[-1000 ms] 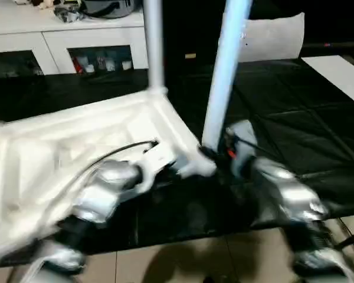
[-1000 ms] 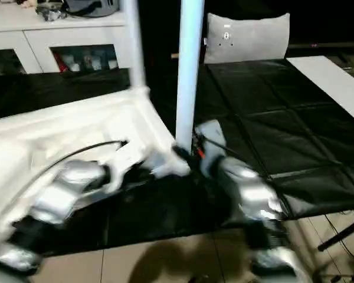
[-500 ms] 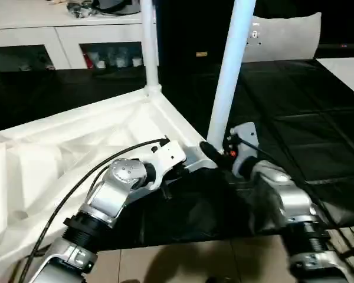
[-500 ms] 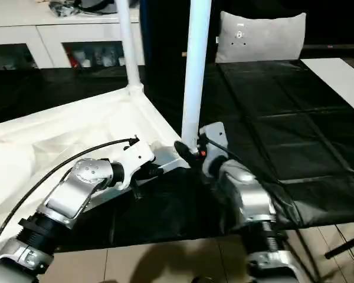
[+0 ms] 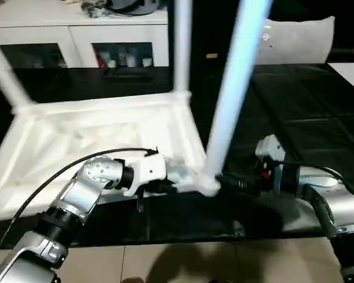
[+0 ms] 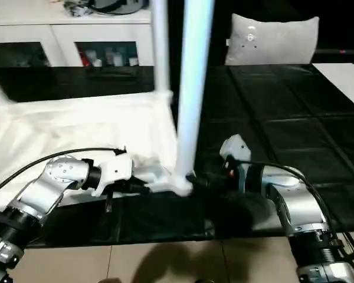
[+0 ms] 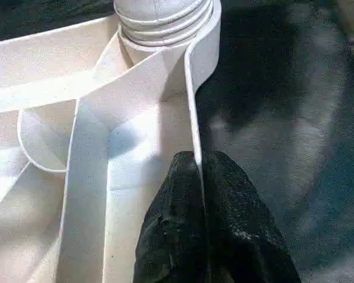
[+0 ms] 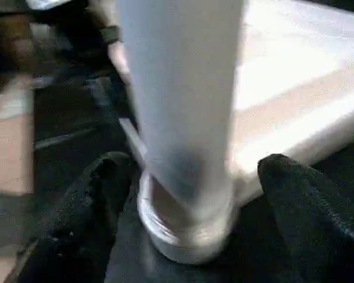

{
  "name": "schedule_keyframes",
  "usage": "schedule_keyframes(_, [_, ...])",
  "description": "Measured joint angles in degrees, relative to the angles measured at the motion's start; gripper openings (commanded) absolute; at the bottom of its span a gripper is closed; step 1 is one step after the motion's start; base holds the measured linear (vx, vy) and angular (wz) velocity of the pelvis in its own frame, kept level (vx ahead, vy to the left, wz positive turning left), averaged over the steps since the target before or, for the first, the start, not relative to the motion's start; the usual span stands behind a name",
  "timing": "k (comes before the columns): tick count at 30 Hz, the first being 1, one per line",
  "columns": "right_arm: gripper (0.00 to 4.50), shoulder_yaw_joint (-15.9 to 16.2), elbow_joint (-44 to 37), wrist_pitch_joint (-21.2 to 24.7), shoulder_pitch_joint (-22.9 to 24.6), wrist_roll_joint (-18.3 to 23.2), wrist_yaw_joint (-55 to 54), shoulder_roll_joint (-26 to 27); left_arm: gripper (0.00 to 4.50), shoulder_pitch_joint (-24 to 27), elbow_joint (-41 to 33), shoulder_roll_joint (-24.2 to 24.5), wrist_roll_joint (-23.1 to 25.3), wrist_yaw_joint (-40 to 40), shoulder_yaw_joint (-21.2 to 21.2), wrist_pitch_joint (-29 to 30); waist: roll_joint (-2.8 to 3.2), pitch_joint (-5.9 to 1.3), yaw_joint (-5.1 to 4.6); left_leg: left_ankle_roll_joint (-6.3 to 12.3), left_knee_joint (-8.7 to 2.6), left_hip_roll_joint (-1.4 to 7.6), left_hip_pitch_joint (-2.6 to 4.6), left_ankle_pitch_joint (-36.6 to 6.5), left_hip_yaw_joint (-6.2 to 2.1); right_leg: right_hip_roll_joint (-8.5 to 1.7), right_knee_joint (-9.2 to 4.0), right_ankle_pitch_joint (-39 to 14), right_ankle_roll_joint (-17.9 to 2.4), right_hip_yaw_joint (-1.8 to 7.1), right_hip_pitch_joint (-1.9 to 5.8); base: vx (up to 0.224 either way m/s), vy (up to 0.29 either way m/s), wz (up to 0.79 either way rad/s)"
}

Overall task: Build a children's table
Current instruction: Rotate leg to tighten

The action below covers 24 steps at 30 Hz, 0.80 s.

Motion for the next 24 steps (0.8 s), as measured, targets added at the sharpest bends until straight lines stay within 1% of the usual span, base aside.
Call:
schedule_keyframes(2, [3.26,0.74,-0.96,1.60,-0.09,1.36,3.33,-0.67,0.00,-0.03,0.04,0.14,-0.33,-2.00,-0.32,-0.96,0.00,0.00,0.07,0.02,0.00,0.01,0.01,0.01,-0.01,0.00,0.04,0.00,0.00,-0.01,0.00,0.000,0.000,0.00])
schedule_keyframes(3, [3.26,0.87,-1.00,2.07,-0.12,1.47,4.14,-0.73,0.00,-0.03,0.04,0.11,-0.49,-2.60,-0.48,-1.30,0.00,0.00,0.12,0.02,0.00,0.01,0.00,0.01,-0.01,0.00,0.05,0.00,0.00,-0.01,-0.01,0.000,0.000,0.00])
schedule_keyframes(6, [2.96,2.07,-1.00,3.60,-0.23,1.70,5.76,-0.95,0.00,-0.03,0.05,0.09,-0.82,-3.97,-0.99,-2.29,0.00,0.00,0.11,0.03,0.00,0.01,0.00,0.02,-0.01,0.00,0.05,0.00,0.00,-0.01,-0.02,0.000,0.000,0.00])
schedule_keyframes(8, [2.96,2.91,-0.94,3.79,-0.52,1.58,6.19,-0.95,0.00,-0.03,0.22,0.09,-0.84,-4.50,-1.08,-2.91,0.00,0.00,0.09,0.00,0.00,0.01,0.01,0.01,-0.01,0.00,0.06,0.00,0.00,-0.01,-0.02,0.000,0.000,0.00])
schedule_keyframes(9, [2.71,3.15,-0.76,3.79,-0.83,1.46,6.63,-0.95,0.00,-0.05,0.55,0.09,-0.95,-4.73,-1.10,-3.43,0.00,0.00,0.09,0.00,0.00,0.01,0.01,0.01,-0.01,0.00,0.06,0.00,0.00,-0.01,-0.01,0.000,0.000,0.00])
schedule_keyframes(12, [2.55,3.76,-0.67,3.79,-1.59,1.28,7.03,-1.17,0.00,-0.11,1.14,0.09,-1.23,-5.30,-1.16,-4.55,-0.01,0.00,0.16,-0.01,0.00,0.01,0.02,0.01,-0.02,0.01,0.07,-0.01,0.01,-0.02,-0.01,0.000,0.000,0.00])
schedule_keyframes(15, [2.20,3.84,-0.67,3.81,-1.60,1.28,7.12,-1.26,0.00,-0.11,1.14,0.12,-1.27,-5.51,-1.17,-4.64,-0.02,-0.01,0.20,0.00,0.00,0.01,0.01,0.02,-0.01,0.01,0.07,-0.01,0.02,-0.02,-0.01,0.000,0.000,0.00])
schedule_keyframes(17, [2.12,3.86,-0.71,4.02,-1.60,1.30,7.11,-1.25,0.00,-0.10,1.13,0.12,-1.39,-5.83,-1.18,-4.62,-0.02,-0.01,0.26,0.01,0.00,0.01,0.01,0.02,-0.01,0.01,0.07,-0.01,0.02,-0.02,-0.01,0.000,0.000,0.00])
schedule_keyframes(18, [2.04,3.86,-0.75,4.10,-1.60,1.31,7.11,-1.25,0.00,-0.09,1.12,0.12,-1.45,-5.88,-1.17,-4.51,-0.02,-0.01,0.29,0.01,0.00,0.01,0.01,0.02,-0.01,0.01,0.07,-0.01,0.02,-0.02,-0.01,0.000,0.000,0.00])
schedule_keyframes(20, [2.03,3.86,-0.84,4.21,-1.58,1.32,7.07,-1.23,0.00,-0.01,0.99,0.11,-1.62,-5.90,-1.09,-4.04,-0.02,-0.01,0.29,0.01,0.00,0.01,0.01,0.02,-0.01,0.01,0.07,-0.01,0.02,-0.02,-0.01,0.000,0.000,0.00])
schedule_keyframes(22, [2.01,3.30,-1.72,4.86,-0.92,1.32,5.85,-0.56,0.00,0.70,-0.54,-0.06,-2.17,-5.15,-0.65,-0.93,-0.02,-0.01,0.26,0.00,-0.01,0.02,0.02,0.01,-0.01,0.01,0.10,-0.01,0.02,-0.01,-0.02,0.000,0.000,0.00])
schedule_keyframes(24, [1.99,2.46,-2.83,6.21,0.04,1.35,2.90,0.90,0.00,1.54,-1.93,-0.23,-2.45,-3.97,0.11,2.24,-0.01,-0.01,-0.05,-0.03,0.00,0.02,0.07,0.02,0.00,0.01,0.15,-0.01,0.02,-0.01,-0.02,0.000,0.000,0.00])
